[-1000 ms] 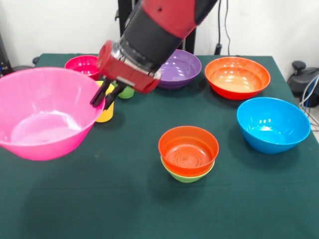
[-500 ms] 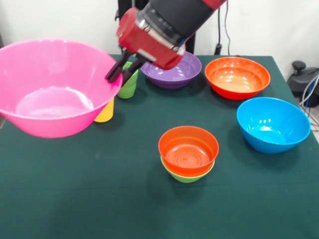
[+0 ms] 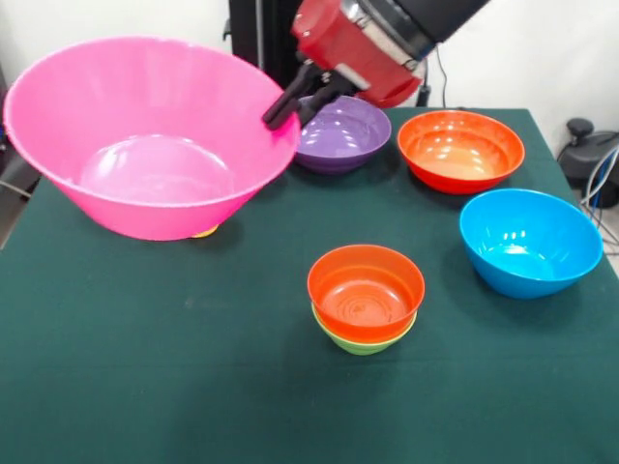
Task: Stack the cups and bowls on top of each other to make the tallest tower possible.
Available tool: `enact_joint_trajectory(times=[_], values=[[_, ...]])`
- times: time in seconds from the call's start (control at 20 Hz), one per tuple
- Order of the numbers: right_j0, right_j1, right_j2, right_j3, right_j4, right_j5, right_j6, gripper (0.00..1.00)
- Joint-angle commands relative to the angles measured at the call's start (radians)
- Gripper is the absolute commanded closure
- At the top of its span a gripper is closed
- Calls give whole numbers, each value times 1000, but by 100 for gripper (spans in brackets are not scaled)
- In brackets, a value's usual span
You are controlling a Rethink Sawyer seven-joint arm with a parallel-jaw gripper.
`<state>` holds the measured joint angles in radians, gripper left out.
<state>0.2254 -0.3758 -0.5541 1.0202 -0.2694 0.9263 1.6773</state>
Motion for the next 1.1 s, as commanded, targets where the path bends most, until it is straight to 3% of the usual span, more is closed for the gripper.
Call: enact_joint_trajectory(times=[0.05,1.1], values=[[21,50,56,-64,33,121,172,100],[49,80,63,-85,90,106,222,100]])
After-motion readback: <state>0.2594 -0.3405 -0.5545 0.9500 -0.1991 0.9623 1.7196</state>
